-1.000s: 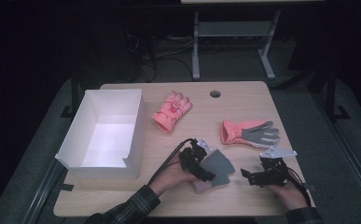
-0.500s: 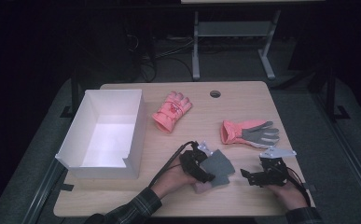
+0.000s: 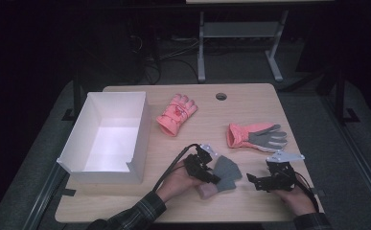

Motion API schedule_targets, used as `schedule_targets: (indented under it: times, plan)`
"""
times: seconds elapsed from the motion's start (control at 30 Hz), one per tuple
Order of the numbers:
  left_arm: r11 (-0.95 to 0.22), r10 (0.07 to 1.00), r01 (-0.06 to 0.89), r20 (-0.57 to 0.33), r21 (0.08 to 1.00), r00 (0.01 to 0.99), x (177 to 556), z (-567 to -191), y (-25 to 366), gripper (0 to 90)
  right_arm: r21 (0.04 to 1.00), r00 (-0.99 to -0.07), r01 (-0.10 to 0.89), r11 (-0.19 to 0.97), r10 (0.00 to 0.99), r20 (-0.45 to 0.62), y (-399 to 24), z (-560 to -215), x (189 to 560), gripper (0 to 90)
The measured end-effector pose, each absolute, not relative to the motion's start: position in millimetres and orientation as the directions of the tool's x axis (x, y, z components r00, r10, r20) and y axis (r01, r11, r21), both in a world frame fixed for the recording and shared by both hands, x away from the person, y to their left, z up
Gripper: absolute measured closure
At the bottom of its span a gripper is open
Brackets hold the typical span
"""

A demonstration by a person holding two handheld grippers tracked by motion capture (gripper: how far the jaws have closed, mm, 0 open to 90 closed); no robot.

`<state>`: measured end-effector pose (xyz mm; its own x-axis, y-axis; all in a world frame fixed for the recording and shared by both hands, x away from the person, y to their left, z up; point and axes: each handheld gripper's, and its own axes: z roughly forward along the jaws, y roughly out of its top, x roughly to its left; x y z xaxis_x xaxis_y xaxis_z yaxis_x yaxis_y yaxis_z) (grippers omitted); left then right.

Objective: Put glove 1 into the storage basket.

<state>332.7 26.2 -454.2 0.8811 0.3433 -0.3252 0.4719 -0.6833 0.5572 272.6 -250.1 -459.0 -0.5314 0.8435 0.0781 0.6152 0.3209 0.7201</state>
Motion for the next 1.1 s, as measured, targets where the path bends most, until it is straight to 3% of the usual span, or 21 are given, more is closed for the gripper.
schedule_targets:
  times: [0.47, 1.1]
  plan:
    - [-0.642, 0.350, 0.503, -0.362, 0.579, 0.864, 336.5, -426.0, 39.5, 65.1, 0.718, -0.531, 0.617, 0.322, 0.844, 0.078, -250.2, -459.3, 272.5, 5.7]
    - [-0.593, 0.411, 0.492, -0.286, 0.637, 0.866, 342.5, -361.4, 83.3, 65.0, 0.717, -0.531, 0.617, 0.325, 0.844, 0.075, -249.8, -459.8, 273.3, 5.7]
